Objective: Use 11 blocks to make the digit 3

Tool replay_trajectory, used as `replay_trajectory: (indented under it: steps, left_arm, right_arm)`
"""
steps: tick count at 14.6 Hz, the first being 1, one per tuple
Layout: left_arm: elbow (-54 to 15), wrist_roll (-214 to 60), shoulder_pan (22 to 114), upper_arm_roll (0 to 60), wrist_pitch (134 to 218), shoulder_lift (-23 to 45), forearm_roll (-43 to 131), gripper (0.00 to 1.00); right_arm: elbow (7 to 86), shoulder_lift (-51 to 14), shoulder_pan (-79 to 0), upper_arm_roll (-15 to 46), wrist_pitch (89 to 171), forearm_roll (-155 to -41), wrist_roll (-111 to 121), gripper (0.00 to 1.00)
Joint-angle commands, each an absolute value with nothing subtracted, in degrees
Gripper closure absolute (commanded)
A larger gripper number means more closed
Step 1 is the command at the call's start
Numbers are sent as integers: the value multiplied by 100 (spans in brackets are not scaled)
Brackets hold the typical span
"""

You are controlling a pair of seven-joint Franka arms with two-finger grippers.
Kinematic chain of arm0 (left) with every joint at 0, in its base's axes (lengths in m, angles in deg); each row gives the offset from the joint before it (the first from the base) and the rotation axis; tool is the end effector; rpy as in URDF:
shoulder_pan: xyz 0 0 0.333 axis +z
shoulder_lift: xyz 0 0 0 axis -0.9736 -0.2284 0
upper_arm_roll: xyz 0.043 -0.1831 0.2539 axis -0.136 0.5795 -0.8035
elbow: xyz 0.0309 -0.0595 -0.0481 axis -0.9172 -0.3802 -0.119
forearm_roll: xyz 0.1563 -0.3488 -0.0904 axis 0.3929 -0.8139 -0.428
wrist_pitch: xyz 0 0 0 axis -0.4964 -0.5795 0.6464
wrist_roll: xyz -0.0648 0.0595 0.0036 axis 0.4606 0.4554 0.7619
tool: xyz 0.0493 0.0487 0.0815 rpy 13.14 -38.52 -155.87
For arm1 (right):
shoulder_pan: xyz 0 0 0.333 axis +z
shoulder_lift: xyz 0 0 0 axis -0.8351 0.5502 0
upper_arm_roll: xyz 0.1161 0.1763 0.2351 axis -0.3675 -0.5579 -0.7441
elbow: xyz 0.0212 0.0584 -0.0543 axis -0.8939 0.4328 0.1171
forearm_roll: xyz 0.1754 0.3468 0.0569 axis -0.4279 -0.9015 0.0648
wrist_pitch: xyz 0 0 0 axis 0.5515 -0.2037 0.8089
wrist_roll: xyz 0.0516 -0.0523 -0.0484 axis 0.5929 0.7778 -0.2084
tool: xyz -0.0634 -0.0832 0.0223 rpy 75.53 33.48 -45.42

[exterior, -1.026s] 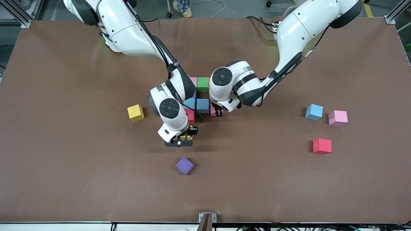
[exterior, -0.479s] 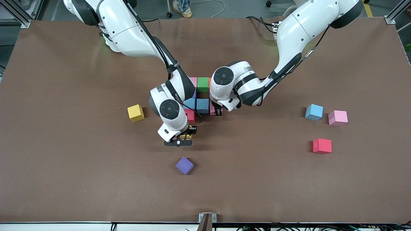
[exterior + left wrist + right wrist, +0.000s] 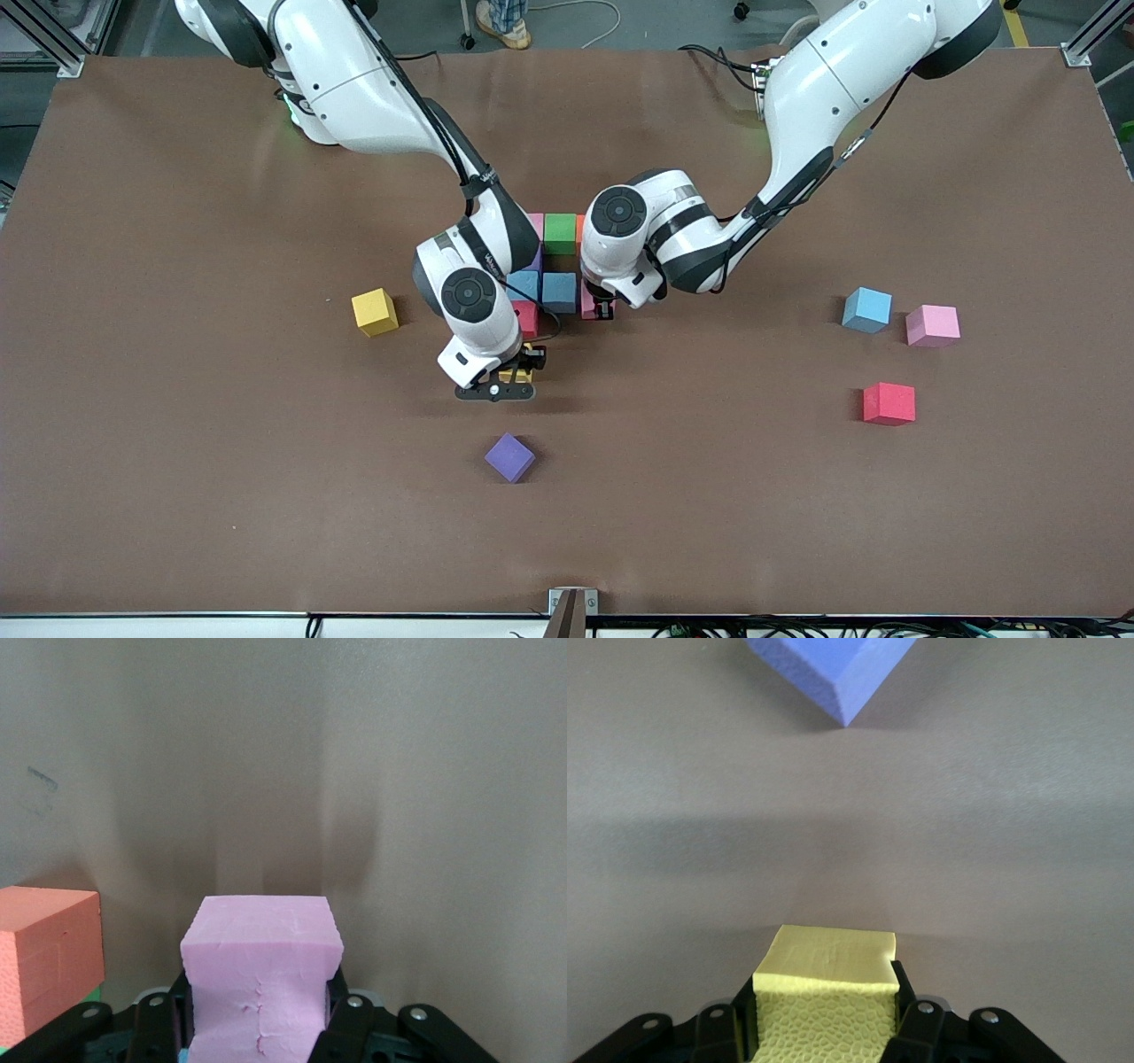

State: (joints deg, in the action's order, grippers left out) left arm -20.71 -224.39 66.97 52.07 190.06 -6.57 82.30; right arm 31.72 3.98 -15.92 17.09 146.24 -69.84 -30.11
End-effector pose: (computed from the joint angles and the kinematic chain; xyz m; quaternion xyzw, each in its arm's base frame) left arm 0.4625 -0.4713 0.2214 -0.6956 -0.7172 0.0428 0.0043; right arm 0.5915 0.4176 0.2098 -0.9997 -0.0009 -0.0091 0.0242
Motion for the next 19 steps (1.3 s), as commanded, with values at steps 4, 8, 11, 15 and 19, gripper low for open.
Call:
replay_trajectory:
  steps: [4,8,11,15,19]
  left_arm:
    - [-2178,-22470,6748,5249,19236,-662,8337,84]
    - [-2178,-22479,6730,5249,19245,-671,8337,84]
    - [-2187,-22470,6722,5240,19245,-680,8337,84]
    - [-2178,-22470,6722,5231,19368,-715,8337,84]
    - [-2178,-22461,6722,5222,19377,-733,8346,84]
  right_arm:
    - [3492,203,-1487,1712,14680,-7136,-3046,100]
    - [3562,194,-1496,1712,14653,-7135,-2941,100]
    - [3615,124,-1514,1712,14618,-7135,-2836,100]
    - [3659,106,-1496,1712,14618,-7135,-2827,99]
    - [3676,106,-1505,1712,14618,-7135,-2818,99]
